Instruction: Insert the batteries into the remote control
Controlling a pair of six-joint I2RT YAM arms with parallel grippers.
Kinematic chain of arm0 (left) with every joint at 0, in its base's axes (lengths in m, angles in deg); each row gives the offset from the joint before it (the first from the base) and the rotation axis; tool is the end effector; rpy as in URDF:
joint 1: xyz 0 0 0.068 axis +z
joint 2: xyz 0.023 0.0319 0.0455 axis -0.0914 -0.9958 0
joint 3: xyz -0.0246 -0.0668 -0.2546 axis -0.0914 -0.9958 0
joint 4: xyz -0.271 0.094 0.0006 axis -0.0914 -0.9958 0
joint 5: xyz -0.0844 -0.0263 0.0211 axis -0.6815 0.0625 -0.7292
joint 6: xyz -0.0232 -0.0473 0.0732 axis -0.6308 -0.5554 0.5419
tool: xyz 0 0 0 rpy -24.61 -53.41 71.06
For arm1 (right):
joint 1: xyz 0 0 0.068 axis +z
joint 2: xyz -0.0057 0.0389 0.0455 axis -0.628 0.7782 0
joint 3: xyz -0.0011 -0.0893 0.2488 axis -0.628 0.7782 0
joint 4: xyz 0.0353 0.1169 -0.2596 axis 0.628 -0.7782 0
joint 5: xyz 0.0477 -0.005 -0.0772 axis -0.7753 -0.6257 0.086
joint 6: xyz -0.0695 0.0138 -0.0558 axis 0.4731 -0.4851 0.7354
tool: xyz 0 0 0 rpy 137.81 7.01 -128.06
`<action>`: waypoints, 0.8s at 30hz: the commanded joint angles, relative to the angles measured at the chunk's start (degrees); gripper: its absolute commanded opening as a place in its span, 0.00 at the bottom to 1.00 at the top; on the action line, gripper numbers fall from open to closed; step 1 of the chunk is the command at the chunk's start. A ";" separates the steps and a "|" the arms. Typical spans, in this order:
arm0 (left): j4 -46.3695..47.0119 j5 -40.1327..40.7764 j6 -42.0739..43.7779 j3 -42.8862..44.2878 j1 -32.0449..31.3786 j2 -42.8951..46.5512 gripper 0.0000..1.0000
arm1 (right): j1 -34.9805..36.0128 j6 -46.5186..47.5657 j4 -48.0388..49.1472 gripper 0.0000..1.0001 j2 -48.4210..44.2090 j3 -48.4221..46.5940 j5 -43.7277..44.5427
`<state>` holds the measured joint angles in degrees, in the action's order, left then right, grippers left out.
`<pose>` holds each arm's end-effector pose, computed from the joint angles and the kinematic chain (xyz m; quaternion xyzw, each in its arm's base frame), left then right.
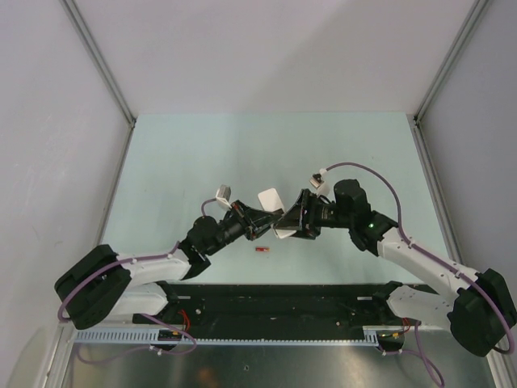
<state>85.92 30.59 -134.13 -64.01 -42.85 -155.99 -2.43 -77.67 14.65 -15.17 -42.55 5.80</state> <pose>0.1929 -0.2298 0.1814 -0.1881 0.6640 -0.6841 0.2359 0.2138 0.2178 0.2322 -0.0097 0.8086 0.5672 0.1561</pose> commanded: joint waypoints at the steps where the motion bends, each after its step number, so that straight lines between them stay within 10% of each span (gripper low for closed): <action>1: 3.49 0.02 -1.29 1.25 0.55 -0.45 0.00 | -0.61 3.48 -4.79 0.69 -1.90 -3.31 1.46; 24: 3.58 -0.77 -1.55 2.04 1.16 1.66 0.00 | -3.69 8.68 -12.45 0.68 -3.49 -4.19 0.06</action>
<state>86.03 30.17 -134.63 -63.99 -41.98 -156.27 -5.84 -70.43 1.99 -18.88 -44.23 7.01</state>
